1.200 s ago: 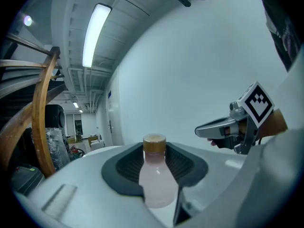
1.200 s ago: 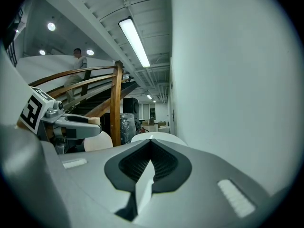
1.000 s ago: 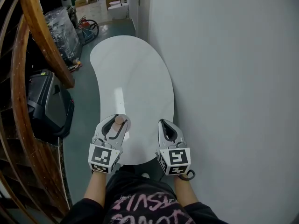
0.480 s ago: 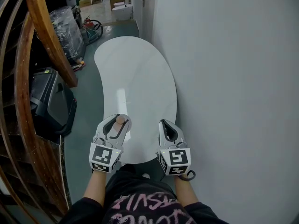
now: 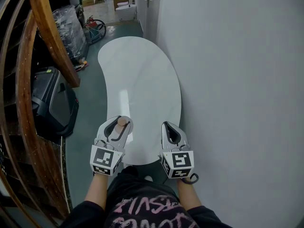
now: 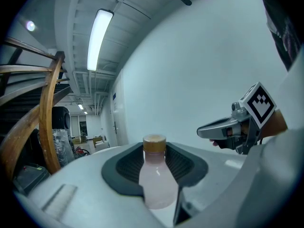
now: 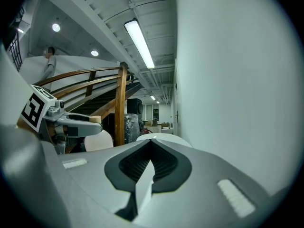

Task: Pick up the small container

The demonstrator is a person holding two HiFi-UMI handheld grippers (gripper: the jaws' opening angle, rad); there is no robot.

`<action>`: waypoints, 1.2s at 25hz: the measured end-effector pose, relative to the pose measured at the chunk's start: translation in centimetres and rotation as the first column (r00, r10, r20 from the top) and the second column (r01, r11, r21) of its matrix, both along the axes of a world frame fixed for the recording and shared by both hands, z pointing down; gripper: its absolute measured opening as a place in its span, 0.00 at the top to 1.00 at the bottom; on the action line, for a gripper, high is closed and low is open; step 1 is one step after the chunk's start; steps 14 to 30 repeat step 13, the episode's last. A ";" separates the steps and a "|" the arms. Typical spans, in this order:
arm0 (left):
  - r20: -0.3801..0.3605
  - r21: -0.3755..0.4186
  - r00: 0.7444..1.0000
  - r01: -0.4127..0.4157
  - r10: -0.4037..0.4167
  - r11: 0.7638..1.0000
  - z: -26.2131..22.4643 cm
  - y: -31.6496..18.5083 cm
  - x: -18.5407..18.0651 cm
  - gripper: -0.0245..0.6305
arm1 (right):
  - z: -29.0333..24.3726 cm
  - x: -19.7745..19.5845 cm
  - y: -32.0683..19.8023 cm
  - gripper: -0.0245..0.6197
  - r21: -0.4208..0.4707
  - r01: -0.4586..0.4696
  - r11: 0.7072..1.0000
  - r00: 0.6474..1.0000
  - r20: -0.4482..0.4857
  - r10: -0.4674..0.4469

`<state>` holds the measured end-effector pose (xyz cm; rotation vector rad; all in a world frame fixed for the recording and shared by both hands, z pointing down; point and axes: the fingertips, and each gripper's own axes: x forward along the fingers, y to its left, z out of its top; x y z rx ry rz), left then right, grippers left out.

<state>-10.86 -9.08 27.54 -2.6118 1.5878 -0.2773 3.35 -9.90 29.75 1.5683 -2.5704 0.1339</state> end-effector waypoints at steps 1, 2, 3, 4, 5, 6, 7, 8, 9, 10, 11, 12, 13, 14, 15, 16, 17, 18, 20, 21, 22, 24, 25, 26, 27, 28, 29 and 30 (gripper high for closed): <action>-0.001 0.001 1.000 -0.001 0.001 1.000 0.0 0.1 -0.1 0.75 | 0.0 -0.1 0.1 0.95 0.000 0.000 1.000 1.000 0.000 0.000; -0.001 0.001 1.000 -0.002 0.002 1.000 0.0 0.2 -0.1 0.75 | 0.1 -0.1 0.2 0.95 0.000 0.000 1.000 1.000 0.001 0.000; 0.002 0.003 1.000 -0.001 0.001 1.000 0.1 0.3 -0.2 0.75 | 0.1 -0.2 0.3 0.95 -0.001 0.001 1.000 1.000 0.001 -0.001; 0.003 0.004 1.000 0.002 -0.002 1.000 0.0 0.3 -0.3 0.75 | 0.2 -0.3 0.3 0.95 -0.002 0.002 1.000 1.000 0.001 -0.002; 0.004 0.003 1.000 0.007 -0.007 1.000 -0.1 0.3 -0.3 0.75 | 0.2 -0.3 0.3 0.95 -0.003 0.004 1.000 1.000 0.001 -0.004; 0.002 0.000 1.000 0.011 -0.011 1.000 -0.2 0.3 -0.3 0.75 | 0.2 -0.4 0.3 0.95 -0.003 0.007 1.000 1.000 0.000 -0.007; -0.001 -0.002 1.000 0.015 -0.015 1.000 -0.3 0.4 -0.3 0.75 | 0.3 -0.4 0.4 0.95 -0.003 0.009 1.000 1.000 -0.001 -0.009; -0.005 -0.002 1.000 0.015 -0.015 1.000 -0.3 0.4 -0.4 0.75 | 0.3 -0.4 0.4 0.95 -0.003 0.011 1.000 1.000 -0.001 -0.011; -0.009 0.002 1.000 0.013 -0.013 1.000 -0.2 0.5 -0.4 0.75 | 0.2 -0.4 0.5 0.95 -0.003 0.012 1.000 1.000 -0.001 -0.012; -0.011 0.007 1.000 0.010 -0.010 1.000 -0.2 0.6 -0.5 0.75 | 0.2 -0.5 0.6 0.95 -0.002 0.012 1.000 1.000 -0.001 -0.012; -0.012 0.010 1.000 0.009 -0.008 1.000 -0.1 0.7 -0.5 0.75 | 0.2 -0.5 0.6 0.95 -0.002 0.012 1.000 1.000 -0.002 -0.012; -0.012 0.013 1.000 0.007 -0.007 1.000 -0.1 0.8 -0.6 0.75 | 0.2 -0.5 0.7 0.95 -0.001 0.011 1.000 1.000 -0.002 -0.011; -0.011 0.015 1.000 0.006 -0.006 1.000 -0.1 0.9 -0.7 0.75 | 0.2 -0.6 0.8 0.95 -0.001 0.010 1.000 1.000 -0.002 -0.010; -0.011 0.015 1.000 0.006 -0.006 1.000 -0.1 0.9 -0.7 0.75 | 0.2 -0.6 0.8 0.95 -0.001 0.010 1.000 1.000 -0.002 -0.010; -0.011 0.015 1.000 0.006 -0.006 1.000 -0.1 0.9 -0.7 0.75 | 0.2 -0.6 0.8 0.95 -0.001 0.010 1.000 1.000 -0.002 -0.010; -0.011 0.015 1.000 0.006 -0.006 1.000 -0.1 0.9 -0.7 0.75 | 0.2 -0.6 0.8 0.95 -0.001 0.010 1.000 1.000 -0.002 -0.010; -0.011 0.015 1.000 0.006 -0.006 1.000 -0.1 0.9 -0.7 0.75 | 0.2 -0.6 0.8 0.95 -0.001 0.010 1.000 1.000 -0.002 -0.010; -0.011 0.015 1.000 0.006 -0.006 1.000 -0.1 0.9 -0.7 0.75 | 0.2 -0.6 0.8 0.95 -0.001 0.010 1.000 1.000 -0.002 -0.010; -0.011 0.015 1.000 0.006 -0.006 1.000 -0.1 0.9 -0.7 0.75 | 0.2 -0.6 0.8 0.95 -0.001 0.010 1.000 1.000 -0.002 -0.010; -0.011 0.015 1.000 0.006 -0.006 1.000 -0.1 0.9 -0.7 0.75 | 0.2 -0.6 0.8 0.95 -0.001 0.010 1.000 1.000 -0.002 -0.010; -0.011 0.015 1.000 0.006 -0.006 1.000 -0.1 0.9 -0.7 0.75 | 0.2 -0.6 0.8 0.95 -0.001 0.010 1.000 1.000 -0.002 -0.010; -0.011 0.015 1.000 0.006 -0.006 1.000 -0.1 0.9 -0.7 0.75 | 0.2 -0.6 0.8 0.95 -0.001 0.010 1.000 1.000 -0.002 -0.010; -0.011 0.015 1.000 0.006 -0.006 1.000 -0.1 0.9 -0.7 0.75 | 0.2 -0.6 0.8 0.95 -0.001 0.010 1.000 1.000 -0.002 -0.010; -0.011 0.015 1.000 0.006 -0.006 1.000 -0.1 0.9 -0.7 0.75 | 0.2 -0.6 0.8 0.95 -0.001 0.010 1.000 1.000 -0.002 -0.010; -0.011 0.015 1.000 0.006 -0.006 1.000 -0.1 0.9 -0.7 0.75 | 0.2 -0.6 0.8 0.95 -0.001 0.010 1.000 1.000 -0.002 -0.010; -0.011 0.015 1.000 0.006 -0.006 1.000 -0.1 0.9 -0.7 0.75 | 0.2 -0.6 0.8 0.95 -0.001 0.010 1.000 1.000 -0.002 -0.010; -0.011 0.015 1.000 0.006 -0.006 1.000 -0.1 0.9 -0.7 0.75 | 0.2 -0.6 0.8 0.95 -0.001 0.010 1.000 1.000 -0.002 -0.010; -0.011 0.015 1.000 0.006 -0.006 1.000 -0.1 0.9 -0.7 0.75 | 0.2 -0.6 0.8 0.95 -0.001 0.010 1.000 1.000 -0.002 -0.010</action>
